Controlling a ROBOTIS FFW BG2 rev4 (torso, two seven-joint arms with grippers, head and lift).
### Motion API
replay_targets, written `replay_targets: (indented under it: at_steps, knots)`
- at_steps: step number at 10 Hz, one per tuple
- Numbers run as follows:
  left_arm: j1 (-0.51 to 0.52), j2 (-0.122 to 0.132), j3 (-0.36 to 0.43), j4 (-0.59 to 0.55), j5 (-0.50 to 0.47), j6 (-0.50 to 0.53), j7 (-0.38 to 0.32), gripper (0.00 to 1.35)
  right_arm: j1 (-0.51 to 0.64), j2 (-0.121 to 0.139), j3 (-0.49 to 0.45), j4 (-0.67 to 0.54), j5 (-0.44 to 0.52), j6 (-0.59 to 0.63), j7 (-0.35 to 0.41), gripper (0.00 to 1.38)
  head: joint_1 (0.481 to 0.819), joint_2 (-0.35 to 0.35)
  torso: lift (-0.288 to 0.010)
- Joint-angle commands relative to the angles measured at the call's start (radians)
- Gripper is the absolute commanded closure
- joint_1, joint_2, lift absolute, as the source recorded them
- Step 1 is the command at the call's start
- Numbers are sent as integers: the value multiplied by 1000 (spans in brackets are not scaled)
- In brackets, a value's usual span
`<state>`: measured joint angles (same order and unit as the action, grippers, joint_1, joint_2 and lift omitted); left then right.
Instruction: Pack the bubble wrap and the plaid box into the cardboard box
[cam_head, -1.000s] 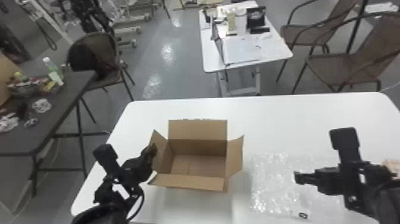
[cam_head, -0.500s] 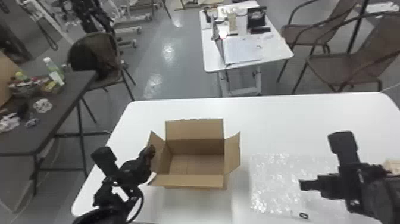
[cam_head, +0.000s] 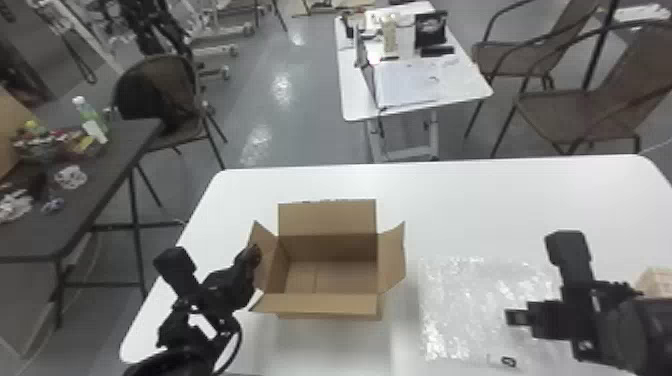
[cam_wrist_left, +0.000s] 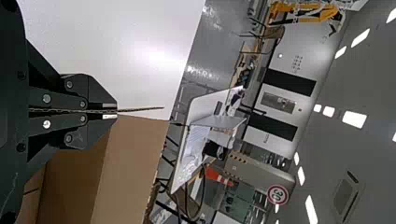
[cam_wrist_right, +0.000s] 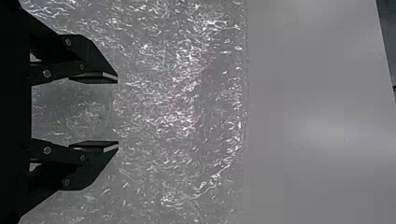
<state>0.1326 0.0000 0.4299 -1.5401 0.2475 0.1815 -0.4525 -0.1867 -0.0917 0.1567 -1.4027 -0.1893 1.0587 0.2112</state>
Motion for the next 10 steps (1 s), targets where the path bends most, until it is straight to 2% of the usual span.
replay_targets:
  at_steps: [1, 2, 5, 8, 9, 10]
  knots:
    - [-1, -3, -3, 0, 6, 1, 0, 1194, -2, 1, -2, 47, -39, -49, 2, 972, 695, 258, -18]
    - [-1, -3, -5, 0, 9, -1, 0, 1194, 4, 1, -9, 56, -70, -72, 2, 1029, 695, 261, -18]
    - [1, -3, -7, 0, 15, -2, 0, 1194, 47, 9, -49, -28, -99, -94, 0, 1030, 695, 268, -18]
    - [1, -3, -7, 0, 16, -4, 0, 1194, 85, 15, -109, -160, -144, -23, -26, 1062, 695, 261, -18]
    - [1, -3, -8, 0, 16, -4, 0, 1194, 87, 15, -115, -174, -171, -3, -41, 1064, 695, 259, -18]
    - [1, -3, -10, 0, 13, -2, 0, 1194, 72, 15, -115, -174, -151, 43, -47, 1064, 695, 257, -18]
